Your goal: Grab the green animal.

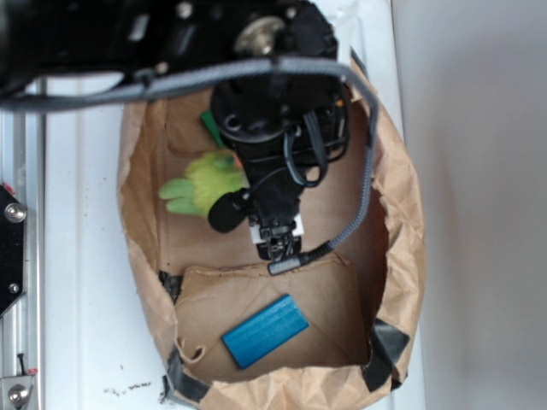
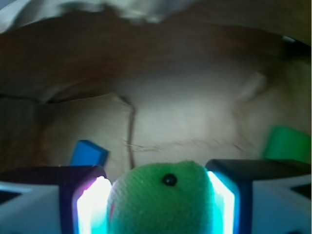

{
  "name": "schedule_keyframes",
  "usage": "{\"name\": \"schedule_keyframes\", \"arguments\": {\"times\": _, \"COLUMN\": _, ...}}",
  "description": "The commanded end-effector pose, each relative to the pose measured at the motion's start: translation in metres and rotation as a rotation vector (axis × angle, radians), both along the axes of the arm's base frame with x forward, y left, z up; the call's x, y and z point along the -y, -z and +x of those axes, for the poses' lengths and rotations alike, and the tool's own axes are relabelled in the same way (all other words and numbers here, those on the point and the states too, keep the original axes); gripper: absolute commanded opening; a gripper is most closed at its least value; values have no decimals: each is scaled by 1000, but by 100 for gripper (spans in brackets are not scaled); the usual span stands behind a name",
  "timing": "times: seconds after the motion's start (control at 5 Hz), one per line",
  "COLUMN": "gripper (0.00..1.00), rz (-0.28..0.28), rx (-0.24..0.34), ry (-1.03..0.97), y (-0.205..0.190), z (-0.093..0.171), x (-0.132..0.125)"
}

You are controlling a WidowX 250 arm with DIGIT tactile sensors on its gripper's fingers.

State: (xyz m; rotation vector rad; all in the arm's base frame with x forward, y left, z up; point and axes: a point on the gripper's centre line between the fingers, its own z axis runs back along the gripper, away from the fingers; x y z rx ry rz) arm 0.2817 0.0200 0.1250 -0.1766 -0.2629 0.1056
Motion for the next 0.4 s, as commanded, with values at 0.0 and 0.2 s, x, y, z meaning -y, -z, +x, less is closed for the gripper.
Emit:
{"name": "schedule_keyframes", "arguments": {"times": 0.0, "gripper": 0, "rz": 58, "rx": 52, "ry": -38, "y": -37, "z": 1, "x": -3}}
{"name": "schedule_keyframes", "arguments": {"times": 0.2, "gripper": 0, "rz": 63, "rx": 55, "ry": -23, "y": -36, "z": 3, "x": -6}}
